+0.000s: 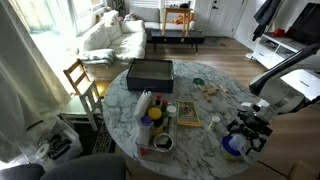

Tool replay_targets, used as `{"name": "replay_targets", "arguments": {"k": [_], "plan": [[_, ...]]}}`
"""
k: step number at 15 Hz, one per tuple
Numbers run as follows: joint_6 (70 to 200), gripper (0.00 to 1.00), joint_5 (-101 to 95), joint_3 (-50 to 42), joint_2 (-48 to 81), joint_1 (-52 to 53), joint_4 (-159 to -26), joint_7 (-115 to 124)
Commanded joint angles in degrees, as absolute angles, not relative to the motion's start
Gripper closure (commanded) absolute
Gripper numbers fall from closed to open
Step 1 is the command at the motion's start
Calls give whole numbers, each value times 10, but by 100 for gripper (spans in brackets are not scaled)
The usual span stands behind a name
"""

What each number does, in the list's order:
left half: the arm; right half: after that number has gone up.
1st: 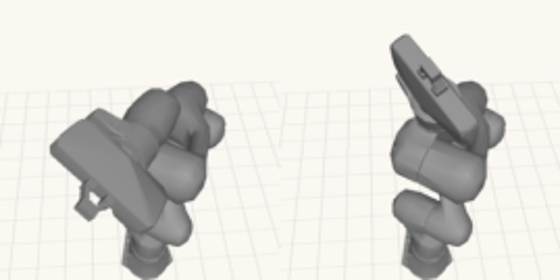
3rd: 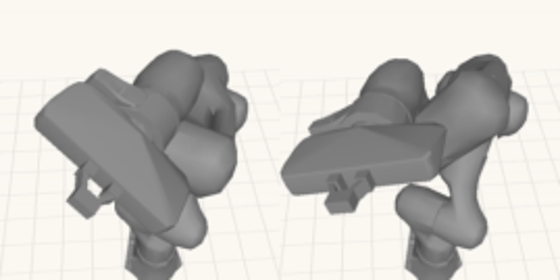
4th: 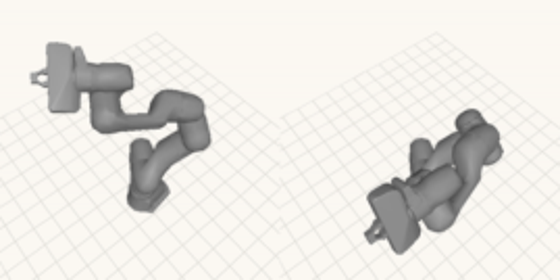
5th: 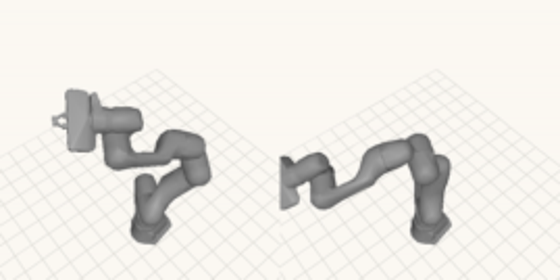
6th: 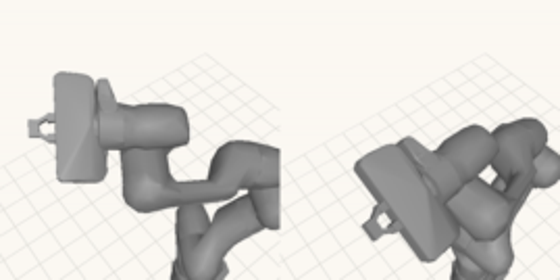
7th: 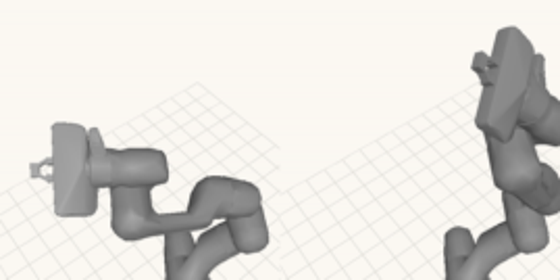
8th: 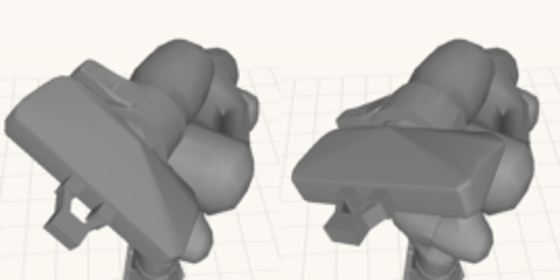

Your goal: Put the scoop upside down on the blue lid then stack the cans in the clear box

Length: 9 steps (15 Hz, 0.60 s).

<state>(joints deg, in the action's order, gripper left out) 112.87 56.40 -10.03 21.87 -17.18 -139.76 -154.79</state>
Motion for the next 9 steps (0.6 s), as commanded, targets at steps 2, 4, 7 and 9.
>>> {"name": "replay_targets", "arguments": {"k": [2, 4, 7, 9], "plan": [[1136, 0, 596, -96, 243, -170, -1398, -1572], [1131, 0, 608, -93, 250, -171, -1396, -1574], [1125, 0, 628, -90, 259, -173, -1394, -1580], [1120, 0, 640, -89, 264, -174, -1393, -1582]]}}
